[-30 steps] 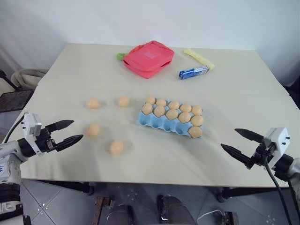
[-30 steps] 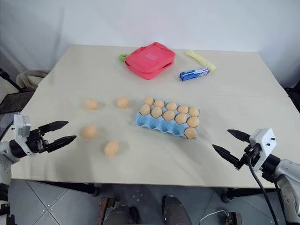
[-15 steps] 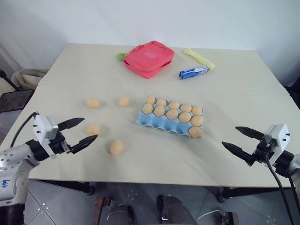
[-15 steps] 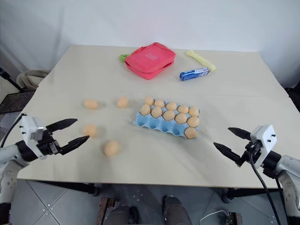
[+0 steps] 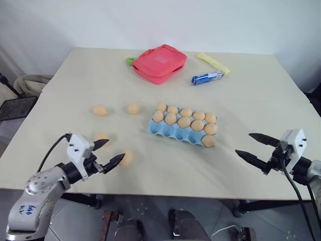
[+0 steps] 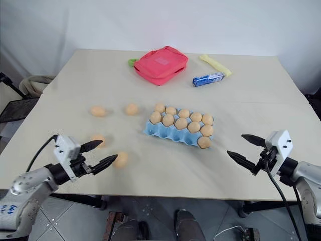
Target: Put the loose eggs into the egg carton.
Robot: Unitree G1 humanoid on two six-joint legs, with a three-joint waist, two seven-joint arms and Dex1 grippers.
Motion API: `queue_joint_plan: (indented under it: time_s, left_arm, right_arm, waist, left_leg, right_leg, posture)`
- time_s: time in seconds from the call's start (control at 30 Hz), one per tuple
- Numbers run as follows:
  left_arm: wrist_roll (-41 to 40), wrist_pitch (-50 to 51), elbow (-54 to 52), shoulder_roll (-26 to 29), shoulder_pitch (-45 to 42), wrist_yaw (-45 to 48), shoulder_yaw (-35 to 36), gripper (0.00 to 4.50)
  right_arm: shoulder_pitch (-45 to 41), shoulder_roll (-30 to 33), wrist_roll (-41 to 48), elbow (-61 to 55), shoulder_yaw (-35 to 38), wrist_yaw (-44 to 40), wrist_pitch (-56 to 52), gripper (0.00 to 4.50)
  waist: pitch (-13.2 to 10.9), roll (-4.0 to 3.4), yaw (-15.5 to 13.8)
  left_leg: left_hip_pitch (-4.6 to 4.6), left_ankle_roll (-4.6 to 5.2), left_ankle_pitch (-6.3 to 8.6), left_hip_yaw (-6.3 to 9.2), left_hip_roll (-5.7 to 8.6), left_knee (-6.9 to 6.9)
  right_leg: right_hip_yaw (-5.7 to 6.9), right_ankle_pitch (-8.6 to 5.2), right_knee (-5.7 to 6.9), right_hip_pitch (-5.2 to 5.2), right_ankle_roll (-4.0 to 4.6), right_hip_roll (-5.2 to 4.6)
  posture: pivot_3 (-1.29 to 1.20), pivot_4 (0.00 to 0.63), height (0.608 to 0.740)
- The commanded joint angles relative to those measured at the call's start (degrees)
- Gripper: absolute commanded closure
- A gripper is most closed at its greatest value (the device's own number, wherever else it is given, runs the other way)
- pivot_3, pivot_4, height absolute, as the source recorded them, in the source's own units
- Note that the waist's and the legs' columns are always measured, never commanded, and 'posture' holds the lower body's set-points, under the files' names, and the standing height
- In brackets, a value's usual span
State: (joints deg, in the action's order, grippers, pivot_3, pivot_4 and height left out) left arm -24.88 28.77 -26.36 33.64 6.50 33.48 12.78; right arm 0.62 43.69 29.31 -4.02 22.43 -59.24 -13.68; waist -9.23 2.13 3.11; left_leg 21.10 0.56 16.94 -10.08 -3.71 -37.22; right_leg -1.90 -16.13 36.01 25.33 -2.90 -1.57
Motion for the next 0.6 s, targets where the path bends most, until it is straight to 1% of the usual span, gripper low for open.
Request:
queue_joint_plan:
  time_s: [0.03, 0.2, 0.4, 0.6]
  left_arm:
    - [2.1, -2.1, -0.6, -1.1, -0.4, -0.9, -2.3, 0.02]
    - [5.1, -3.2, 2.2, -2.6, -1.5, -1.7, -6.3, 0.02]
    - [7.5, -3.9, 4.7, -3.7, -2.1, -2.4, -8.4, 0.02]
    - [7.8, -2.6, 5.4, -4.5, -3.1, -2.7, -9.8, 0.02]
  right_arm:
    - [-0.7, 1.0, 0.1, -0.5, 0.4, -0.3, 0.5, 0.00]
    - [0.1, 0.9, 0.3, -1.2, 0.8, -0.2, 0.3, 0.00]
    - [1.8, 0.7, 1.1, -2.8, 1.9, -0.1, 0.0, 0.00]
    - [4.1, 0.3, 4.6, -6.4, 3.0, -1.3, -0.5, 0.00]
  waist:
    - [0.0, 0.00, 0.0]
    - [0.0, -0.01, -0.1]
    - [0.0, -0.02, -0.1]
    - [0.0, -0.03, -0.1]
  left_leg:
    - [0.00, 0.00, 0.00, 0.01, -0.01, 0.00]
    - [0.00, 0.00, 0.00, 0.02, 0.00, 0.00]
    - [0.00, 0.01, 0.00, 0.02, -0.01, 0.02]
    - [0.00, 0.01, 0.01, 0.04, -0.01, 0.02]
  right_leg:
    - [0.01, 0.00, -0.01, 0.00, 0.01, 0.00]
    - [0.00, -0.04, 0.00, 0.00, 0.08, 0.00]
    - [0.01, -0.04, -0.02, 0.00, 0.07, 0.00]
    - [0.01, -0.03, -0.02, -0.01, 0.06, 0.00]
  posture:
    - [0.00, 0.150, 0.740]
    - [0.00, 0.150, 0.740]
    - [0.00, 0.150, 0.740]
    - [0.00, 0.150, 0.740]
